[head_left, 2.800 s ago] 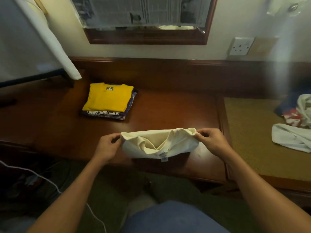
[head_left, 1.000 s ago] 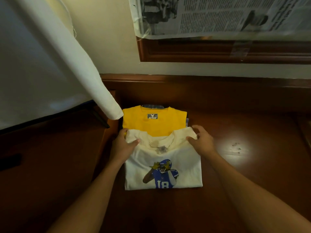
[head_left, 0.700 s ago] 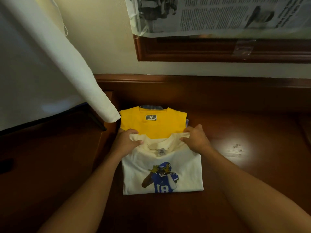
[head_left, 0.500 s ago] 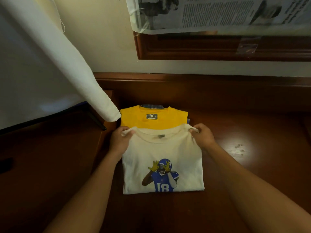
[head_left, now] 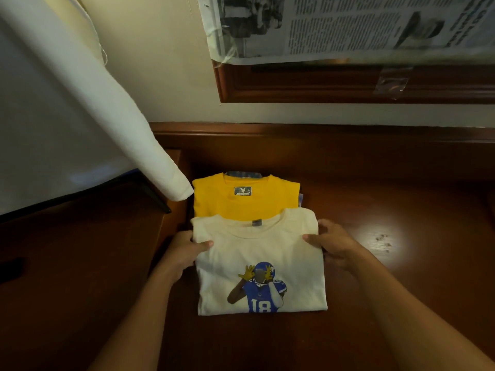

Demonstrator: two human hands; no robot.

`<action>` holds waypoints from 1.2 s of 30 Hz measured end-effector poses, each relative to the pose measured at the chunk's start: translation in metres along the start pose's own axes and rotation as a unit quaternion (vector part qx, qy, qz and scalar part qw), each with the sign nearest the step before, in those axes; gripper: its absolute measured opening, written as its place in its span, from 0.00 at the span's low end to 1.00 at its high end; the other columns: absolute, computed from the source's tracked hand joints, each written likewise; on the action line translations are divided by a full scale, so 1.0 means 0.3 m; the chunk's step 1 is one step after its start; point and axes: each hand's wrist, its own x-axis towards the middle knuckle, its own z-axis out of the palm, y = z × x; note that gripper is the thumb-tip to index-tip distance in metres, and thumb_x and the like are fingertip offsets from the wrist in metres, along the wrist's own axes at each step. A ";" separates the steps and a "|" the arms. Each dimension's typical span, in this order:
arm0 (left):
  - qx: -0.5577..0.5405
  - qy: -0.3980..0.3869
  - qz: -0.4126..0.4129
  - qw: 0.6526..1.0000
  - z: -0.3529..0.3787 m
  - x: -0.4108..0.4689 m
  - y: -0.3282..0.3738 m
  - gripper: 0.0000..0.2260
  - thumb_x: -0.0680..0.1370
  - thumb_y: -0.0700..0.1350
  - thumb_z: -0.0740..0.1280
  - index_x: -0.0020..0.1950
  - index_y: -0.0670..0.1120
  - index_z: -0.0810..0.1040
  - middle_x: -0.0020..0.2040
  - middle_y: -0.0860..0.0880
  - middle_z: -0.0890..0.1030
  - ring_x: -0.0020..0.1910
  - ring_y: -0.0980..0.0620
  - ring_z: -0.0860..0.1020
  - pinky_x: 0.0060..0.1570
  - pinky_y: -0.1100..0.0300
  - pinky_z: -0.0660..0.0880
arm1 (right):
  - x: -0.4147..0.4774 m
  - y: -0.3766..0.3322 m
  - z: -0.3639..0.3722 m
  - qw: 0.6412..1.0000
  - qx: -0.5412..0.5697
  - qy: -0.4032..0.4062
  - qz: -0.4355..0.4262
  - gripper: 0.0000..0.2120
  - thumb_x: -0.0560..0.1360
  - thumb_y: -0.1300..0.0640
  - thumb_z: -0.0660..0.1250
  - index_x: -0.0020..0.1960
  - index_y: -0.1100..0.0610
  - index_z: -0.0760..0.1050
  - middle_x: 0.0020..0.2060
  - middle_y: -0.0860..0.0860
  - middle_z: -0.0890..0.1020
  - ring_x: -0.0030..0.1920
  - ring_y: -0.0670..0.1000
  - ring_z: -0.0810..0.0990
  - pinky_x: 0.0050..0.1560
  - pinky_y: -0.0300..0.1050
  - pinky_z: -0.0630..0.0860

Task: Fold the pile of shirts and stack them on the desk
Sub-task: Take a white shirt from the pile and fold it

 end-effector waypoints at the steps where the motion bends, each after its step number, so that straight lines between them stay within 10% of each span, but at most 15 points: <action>1: 0.014 0.004 0.029 0.999 -0.004 -0.013 -0.003 0.09 0.78 0.42 0.72 0.58 0.47 0.81 0.53 0.49 0.85 0.54 0.47 0.82 0.43 0.52 0.78 | -0.017 0.001 0.000 1.000 -0.012 0.005 -0.013 0.19 0.76 0.62 0.73 0.65 0.54 0.72 0.57 0.54 0.80 0.54 0.59 0.82 0.50 0.63 0.83; 8: -0.087 0.093 0.162 0.978 -0.031 -0.047 0.109 0.07 0.78 0.44 0.72 0.56 0.48 0.84 0.51 0.52 0.87 0.53 0.53 0.84 0.51 0.54 0.80 | -0.101 -0.099 0.011 0.991 0.075 0.033 -0.105 0.13 0.78 0.64 0.71 0.61 0.56 0.77 0.46 0.52 0.87 0.48 0.56 0.86 0.52 0.65 0.82; 14: -0.065 0.199 0.159 0.965 0.010 0.066 0.230 0.24 0.78 0.51 0.73 0.71 0.47 0.72 0.65 0.53 0.76 0.62 0.53 0.75 0.63 0.54 0.73 | 0.076 -0.233 0.052 0.984 0.124 0.086 -0.097 0.22 0.76 0.62 0.73 0.69 0.55 0.75 0.56 0.55 0.84 0.52 0.57 0.85 0.54 0.62 0.82; 19: 0.081 0.169 0.165 0.968 0.067 0.097 0.169 0.21 0.81 0.48 0.69 0.72 0.43 0.73 0.68 0.45 0.78 0.67 0.43 0.75 0.67 0.44 0.74 | 0.151 -0.163 0.066 0.995 0.062 0.073 -0.039 0.27 0.76 0.60 0.74 0.72 0.58 0.70 0.61 0.57 0.81 0.55 0.57 0.82 0.47 0.55 0.81; 36: 0.069 0.211 0.199 0.954 0.047 0.166 0.345 0.19 0.82 0.44 0.67 0.73 0.47 0.74 0.66 0.45 0.79 0.64 0.44 0.76 0.66 0.46 0.73 | 0.155 -0.193 0.047 0.983 0.103 0.107 -0.109 0.22 0.75 0.65 0.74 0.68 0.59 0.75 0.49 0.54 0.86 0.45 0.54 0.87 0.44 0.50 0.83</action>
